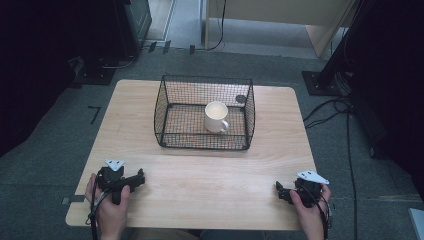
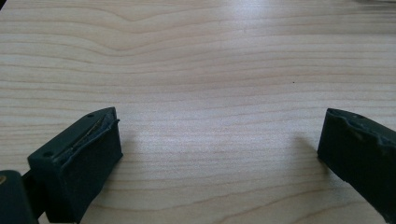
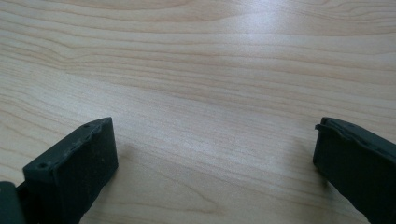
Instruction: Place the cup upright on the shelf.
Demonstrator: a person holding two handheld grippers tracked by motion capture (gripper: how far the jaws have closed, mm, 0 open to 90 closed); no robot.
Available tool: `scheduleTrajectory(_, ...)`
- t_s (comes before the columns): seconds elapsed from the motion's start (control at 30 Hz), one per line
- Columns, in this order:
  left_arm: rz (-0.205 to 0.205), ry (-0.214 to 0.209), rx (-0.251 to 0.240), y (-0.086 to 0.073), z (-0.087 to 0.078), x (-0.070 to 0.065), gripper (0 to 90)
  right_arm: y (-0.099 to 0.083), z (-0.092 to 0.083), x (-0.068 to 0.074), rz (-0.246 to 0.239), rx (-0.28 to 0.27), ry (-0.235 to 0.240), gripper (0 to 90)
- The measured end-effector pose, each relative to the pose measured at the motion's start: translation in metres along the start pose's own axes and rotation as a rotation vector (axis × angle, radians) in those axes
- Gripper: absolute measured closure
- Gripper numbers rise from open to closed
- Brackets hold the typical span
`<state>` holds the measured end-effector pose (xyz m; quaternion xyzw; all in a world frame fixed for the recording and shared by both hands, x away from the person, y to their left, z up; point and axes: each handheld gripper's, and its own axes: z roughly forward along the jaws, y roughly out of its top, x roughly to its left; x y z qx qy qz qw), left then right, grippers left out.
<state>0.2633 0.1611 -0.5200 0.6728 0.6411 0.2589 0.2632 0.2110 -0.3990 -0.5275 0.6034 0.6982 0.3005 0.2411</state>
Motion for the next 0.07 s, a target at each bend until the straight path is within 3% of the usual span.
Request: scheduleTrajectory(0.07,0.000,0.000,0.000,0.0000,0.0000,0.0000,0.0,0.0000,0.0000,0.0000,0.000,0.000,0.000,0.0)
